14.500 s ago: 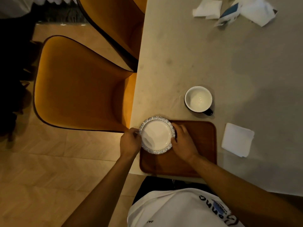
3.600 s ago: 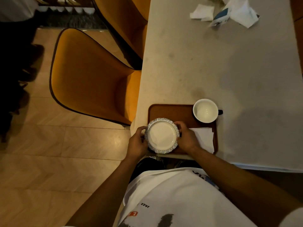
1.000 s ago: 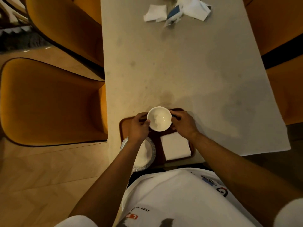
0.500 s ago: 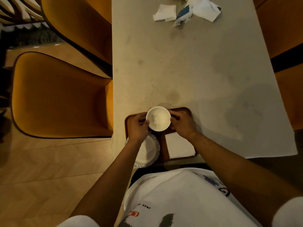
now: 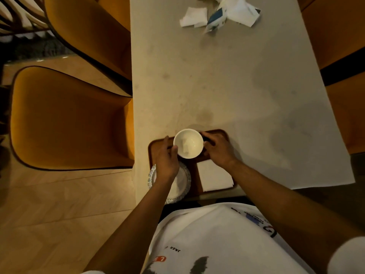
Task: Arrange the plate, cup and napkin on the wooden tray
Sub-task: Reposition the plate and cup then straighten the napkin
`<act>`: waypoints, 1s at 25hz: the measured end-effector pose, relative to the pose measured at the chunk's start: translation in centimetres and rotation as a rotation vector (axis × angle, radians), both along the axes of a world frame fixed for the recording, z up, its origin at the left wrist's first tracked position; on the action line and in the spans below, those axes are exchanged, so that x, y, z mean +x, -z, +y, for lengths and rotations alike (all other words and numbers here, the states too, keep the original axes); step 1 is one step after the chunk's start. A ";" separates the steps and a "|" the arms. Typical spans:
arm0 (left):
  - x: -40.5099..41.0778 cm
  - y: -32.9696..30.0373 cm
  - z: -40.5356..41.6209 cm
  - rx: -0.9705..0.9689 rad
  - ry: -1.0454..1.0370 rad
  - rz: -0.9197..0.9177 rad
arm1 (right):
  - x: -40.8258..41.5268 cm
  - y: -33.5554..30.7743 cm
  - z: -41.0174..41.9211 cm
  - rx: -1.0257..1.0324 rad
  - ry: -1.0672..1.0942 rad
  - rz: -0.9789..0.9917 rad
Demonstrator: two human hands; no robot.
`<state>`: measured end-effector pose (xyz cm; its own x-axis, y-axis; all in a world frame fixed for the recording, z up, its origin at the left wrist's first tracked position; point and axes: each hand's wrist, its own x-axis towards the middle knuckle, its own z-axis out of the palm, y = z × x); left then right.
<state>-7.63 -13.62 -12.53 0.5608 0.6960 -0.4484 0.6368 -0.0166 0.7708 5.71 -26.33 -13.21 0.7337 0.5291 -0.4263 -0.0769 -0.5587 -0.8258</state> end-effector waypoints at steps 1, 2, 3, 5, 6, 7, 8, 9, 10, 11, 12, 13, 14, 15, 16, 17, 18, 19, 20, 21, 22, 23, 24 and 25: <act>-0.5 -0.4 -0.8 0.013 -0.030 0.046 | -0.1 -0.1 -0.6 -0.015 0.024 -0.030; -1.0 -0.8 -1.6 0.054 -0.055 0.081 | -0.3 -0.1 -1.5 -0.035 0.053 -0.065; -1.6 -1.1 -2.4 0.112 -0.061 0.095 | -0.5 -0.1 -2.6 -0.057 0.071 -0.104; -2.7 -1.3 -4.2 0.179 0.046 0.089 | -0.9 0.3 -5.5 -0.142 0.046 -0.183; -2.9 -1.3 -5.0 0.180 0.159 0.097 | -1.1 0.5 -6.9 -0.192 -0.006 -0.221; -3.0 -1.1 -5.9 0.162 0.287 0.115 | -1.2 0.6 -8.1 -0.230 -0.080 -0.247; -3.0 -0.8 -6.8 0.134 0.413 0.141 | -1.3 0.8 -9.0 -0.260 -0.165 -0.268; -2.8 -0.5 -7.7 0.105 0.521 0.160 | -1.3 0.8 -9.7 -0.282 -0.252 -0.284; -2.4 -0.2 -8.7 0.090 0.610 0.182 | -1.2 0.9 -10.1 -0.308 -0.341 -0.300; -2.0 -0.1 -9.4 0.102 0.691 0.204 | -1.1 1.0 -10.3 -0.331 -0.425 -0.318; -1.6 0.0 -10.0 0.131 0.769 0.225 | -0.9 1.1 -10.3 -0.355 -0.501 -0.331; -1.2 0.1 -10.4 0.165 0.835 0.235 | -0.6 1.2 -10.1 -0.375 -0.569 -0.338; -0.7 0.2 -10.6 0.190 0.885 0.248 | -0.3 1.4 -9.9 -0.386 -0.628 -0.347; -0.4 0.5 -10.7 0.207 0.918 0.262 | 0.0 1.5 -9.6 -0.398 -0.682 -0.347; -0.2 0.7 -10.7 0.219 0.939 0.278 | 0.1 1.6 -9.3 -0.415 -0.728 -0.348; -0.1 1.0 -10.8 0.231 0.949 0.293 | 0.2 1.6 -9.0 -0.432 -0.764 -0.355; 0.0 1.3 -10.9 0.241 0.953 0.307 | 0.4 1.7 -8.7 -0.443 -0.799 -0.370; 0.2 1.7 -11.0 0.250 0.952 0.314 | 0.5 1.6 -8.5 -0.447 -0.832 -0.385; 0.3 1.9 -11.2 0.250 0.949 0.322 | 0.6 1.7 -8.3 -0.448 -0.862 -0.390; 0.5 2.0 -11.2 0.248 0.947 0.329 | 0.8 1.8 -8.2 -0.446 -0.886 -0.387; 0.6 2.1 -11.2 0.243 0.944 0.338 | 1.1 2.0 -8.2 -0.438 -0.900 -0.375; 0.7 2.2 -11.2 0.234 0.939 0.346 | 1.4 2.2 -8.3 -0.428 -0.904 -0.353; 0.7 2.1 -11.1 0.223 0.926 0.347 | 1.6 2.4 -8.4 -0.412 -0.892 -0.327; 0.6 2.2 -11.1 0.216 0.914 0.345 | 1.8 2.5 -8.5 -0.397 -0.867 -0.299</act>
<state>-7.05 -24.70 -14.76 0.7846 0.1486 -0.6020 0.4980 -0.7294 0.4691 7.50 -34.84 -15.74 0.2671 0.7916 -0.5495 0.6686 -0.5629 -0.4859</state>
